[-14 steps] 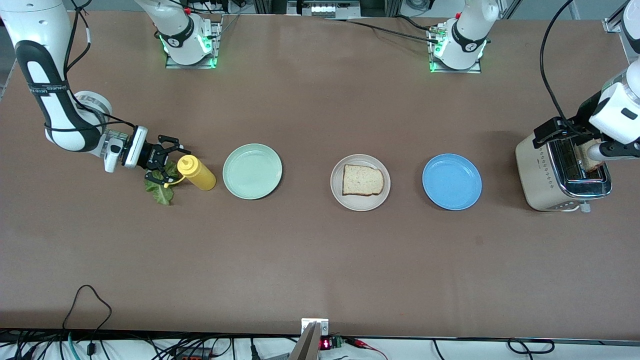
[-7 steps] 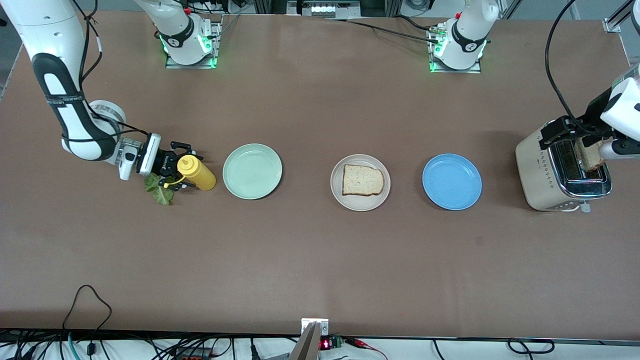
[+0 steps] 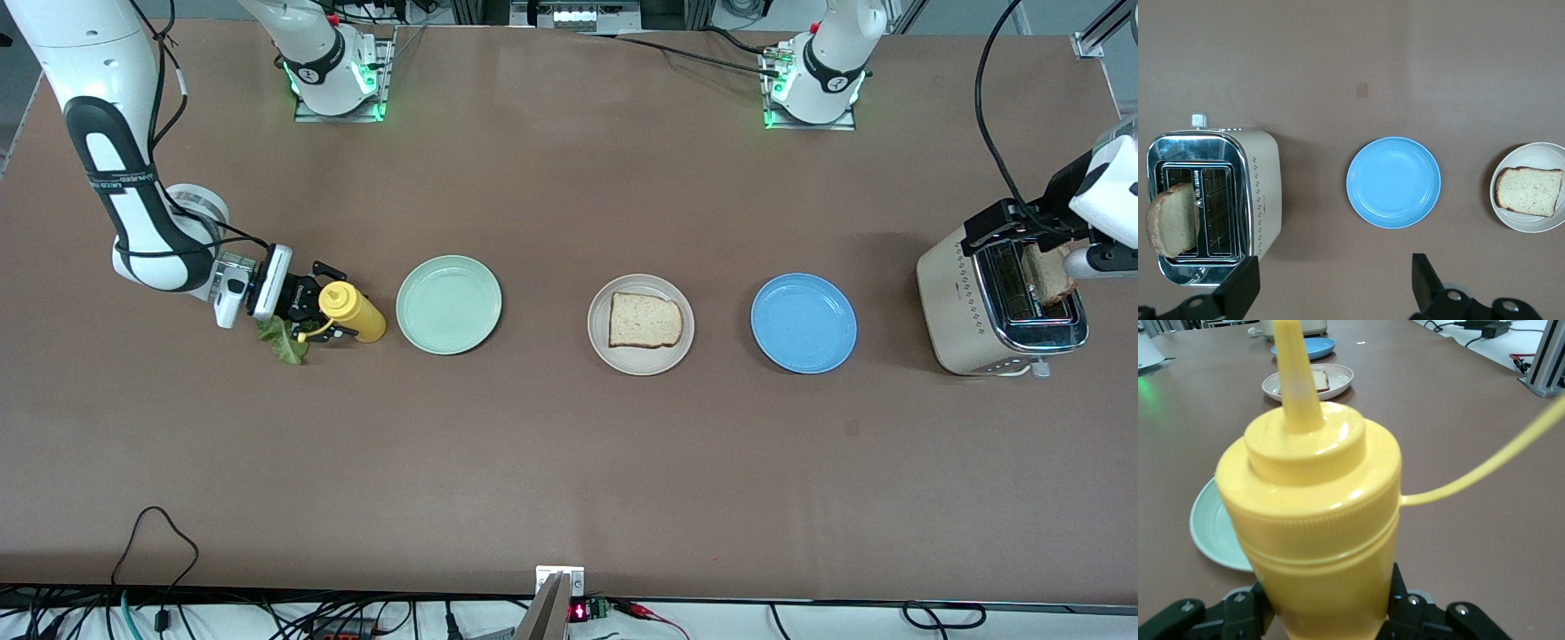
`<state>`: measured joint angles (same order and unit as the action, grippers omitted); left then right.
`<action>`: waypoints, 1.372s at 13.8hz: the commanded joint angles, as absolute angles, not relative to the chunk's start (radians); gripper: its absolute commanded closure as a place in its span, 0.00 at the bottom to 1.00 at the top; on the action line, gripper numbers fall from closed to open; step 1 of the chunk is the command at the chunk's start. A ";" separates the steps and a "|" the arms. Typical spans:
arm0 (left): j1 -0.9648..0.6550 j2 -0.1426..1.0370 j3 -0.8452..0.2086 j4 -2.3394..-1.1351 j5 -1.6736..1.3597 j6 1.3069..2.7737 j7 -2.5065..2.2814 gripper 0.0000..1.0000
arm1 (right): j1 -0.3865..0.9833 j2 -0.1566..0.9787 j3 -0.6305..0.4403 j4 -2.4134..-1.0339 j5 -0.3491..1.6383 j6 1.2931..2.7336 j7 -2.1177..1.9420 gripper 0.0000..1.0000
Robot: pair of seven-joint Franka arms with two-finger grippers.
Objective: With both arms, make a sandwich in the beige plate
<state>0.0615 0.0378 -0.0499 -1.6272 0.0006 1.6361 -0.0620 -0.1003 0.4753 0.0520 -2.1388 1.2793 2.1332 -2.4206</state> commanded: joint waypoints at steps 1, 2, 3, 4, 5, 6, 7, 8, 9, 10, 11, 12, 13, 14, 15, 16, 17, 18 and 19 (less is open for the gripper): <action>0.069 0.046 -0.052 -1.608 0.017 1.629 -0.040 0.00 | -0.054 0.453 0.051 -2.077 1.232 2.148 -2.275 1.00; 0.069 0.046 -0.051 -1.608 0.017 1.629 -0.040 0.00 | -0.048 0.449 0.049 -2.039 1.191 2.146 -2.220 1.00; 0.069 0.046 -0.051 -1.608 0.017 1.629 -0.040 0.00 | -0.043 0.445 0.049 -2.014 1.155 2.146 -2.163 1.00; 0.069 0.046 -0.051 -1.608 0.017 1.629 -0.040 0.00 | -0.034 0.425 0.049 -1.996 1.108 2.146 -2.096 1.00; 0.069 0.046 -0.051 -1.608 0.017 1.629 -0.040 0.00 | -0.017 0.398 0.049 -1.987 1.054 2.146 -2.009 1.00; 0.069 0.048 -0.051 -1.608 0.017 1.628 -0.040 0.00 | 0.015 0.358 0.048 -1.983 0.996 2.148 -1.897 1.00; 0.069 0.046 -0.051 -1.608 0.017 1.628 -0.040 0.00 | 0.055 0.319 0.046 -1.977 0.933 2.169 -1.781 1.00; 0.069 0.048 -0.048 -1.608 0.017 1.628 -0.040 0.00 | 0.099 0.286 0.048 -1.974 0.860 2.204 -1.658 1.00; 0.069 0.048 -0.046 -1.608 0.017 1.628 -0.040 0.00 | 0.145 0.260 0.048 -1.971 0.792 2.227 -1.541 1.00; 0.069 0.048 -0.046 -1.608 0.017 1.628 -0.040 0.00 | 0.188 0.246 0.048 -1.971 0.743 2.250 -1.452 1.00; 0.069 0.048 -0.046 -1.608 0.017 1.626 -0.040 0.00 | 0.237 0.230 0.048 -1.970 0.688 2.294 -1.362 1.00; 0.069 0.048 -0.046 -1.608 0.017 1.626 -0.040 0.00 | 0.285 0.226 0.048 -1.970 0.634 2.324 -1.257 1.00; 0.069 0.048 -0.046 -1.608 0.017 1.628 -0.040 0.00 | 0.325 0.224 0.046 -1.970 0.567 2.342 -1.142 1.00; 0.069 0.048 -0.046 -1.608 0.017 1.628 -0.040 0.00 | 0.365 0.224 0.046 -1.953 0.495 2.355 -1.033 1.00; 0.071 0.048 -0.046 -1.609 0.015 1.626 -0.040 0.00 | 0.403 0.225 0.048 -1.933 0.400 2.355 -0.903 1.00; 0.075 0.049 -0.045 -1.609 0.015 1.626 -0.040 0.00 | 0.428 0.227 0.049 -1.913 0.306 2.350 -0.782 1.00; 0.096 0.049 -0.046 -1.609 0.015 1.625 -0.040 0.00 | 0.460 0.233 0.051 -1.899 0.207 2.346 -0.649 1.00; 0.101 0.051 -0.046 -1.612 0.015 1.623 -0.040 0.00 | 0.497 0.236 0.051 -1.891 0.128 2.332 -0.533 1.00; 0.110 0.051 -0.046 -1.618 0.015 1.623 -0.040 0.00 | 0.532 0.238 0.049 -1.884 0.064 2.310 -0.438 1.00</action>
